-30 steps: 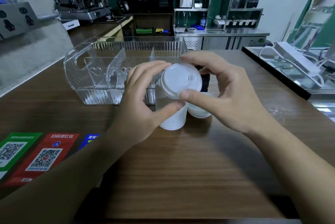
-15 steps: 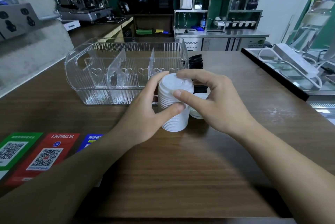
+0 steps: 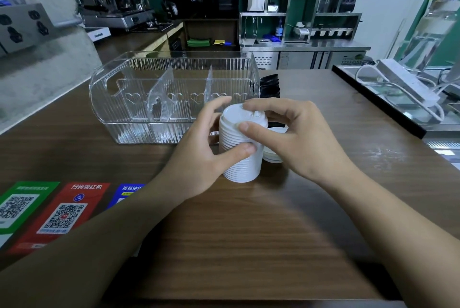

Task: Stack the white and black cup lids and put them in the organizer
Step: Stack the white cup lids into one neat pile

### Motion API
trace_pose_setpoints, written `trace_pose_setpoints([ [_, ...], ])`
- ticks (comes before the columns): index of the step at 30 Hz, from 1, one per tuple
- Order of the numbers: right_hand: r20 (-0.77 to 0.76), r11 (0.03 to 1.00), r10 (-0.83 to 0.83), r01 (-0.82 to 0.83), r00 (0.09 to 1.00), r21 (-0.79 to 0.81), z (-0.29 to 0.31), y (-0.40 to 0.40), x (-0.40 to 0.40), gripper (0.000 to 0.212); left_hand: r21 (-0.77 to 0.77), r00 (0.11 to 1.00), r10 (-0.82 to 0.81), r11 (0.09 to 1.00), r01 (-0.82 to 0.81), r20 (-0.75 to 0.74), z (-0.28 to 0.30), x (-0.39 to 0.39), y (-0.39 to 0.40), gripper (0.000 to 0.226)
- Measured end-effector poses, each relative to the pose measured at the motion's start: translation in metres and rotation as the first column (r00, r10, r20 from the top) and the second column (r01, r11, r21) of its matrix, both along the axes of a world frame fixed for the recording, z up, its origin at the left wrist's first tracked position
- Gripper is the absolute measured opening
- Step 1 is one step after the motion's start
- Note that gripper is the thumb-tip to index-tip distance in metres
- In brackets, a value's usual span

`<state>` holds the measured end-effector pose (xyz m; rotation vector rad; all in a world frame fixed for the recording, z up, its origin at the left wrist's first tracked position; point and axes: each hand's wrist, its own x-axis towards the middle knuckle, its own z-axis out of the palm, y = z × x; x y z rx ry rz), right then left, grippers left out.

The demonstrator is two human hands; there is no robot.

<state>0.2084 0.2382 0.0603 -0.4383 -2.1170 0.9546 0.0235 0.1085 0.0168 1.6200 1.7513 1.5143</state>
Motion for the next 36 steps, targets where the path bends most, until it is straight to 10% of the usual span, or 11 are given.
trace_pose_setpoints([
  [9,-0.016,0.996,0.079,-0.080,0.997,-0.034,0.001,0.006,0.002,0.059,0.033,0.999,0.011,0.999,-0.009,-0.052,0.005,0.005,-0.003,0.078],
  [15,0.119,0.984,-0.079,0.058,0.990,0.171,0.016,0.028,0.024,0.021,0.031,0.999,0.019,0.999,-0.017,-0.047,0.009,0.001,-0.006,0.079],
  [23,0.504,0.938,-0.121,-0.068,0.855,0.340,0.010,0.043,0.035,0.026,0.052,0.995,0.068,0.997,-0.064,-0.078,0.012,-0.002,-0.007,0.087],
  [36,0.488,0.922,-0.155,-0.052,0.859,0.385,0.002,0.043,0.027,0.014,0.205,0.978,0.119,0.975,-0.082,-0.172,0.010,-0.002,-0.007,0.054],
])
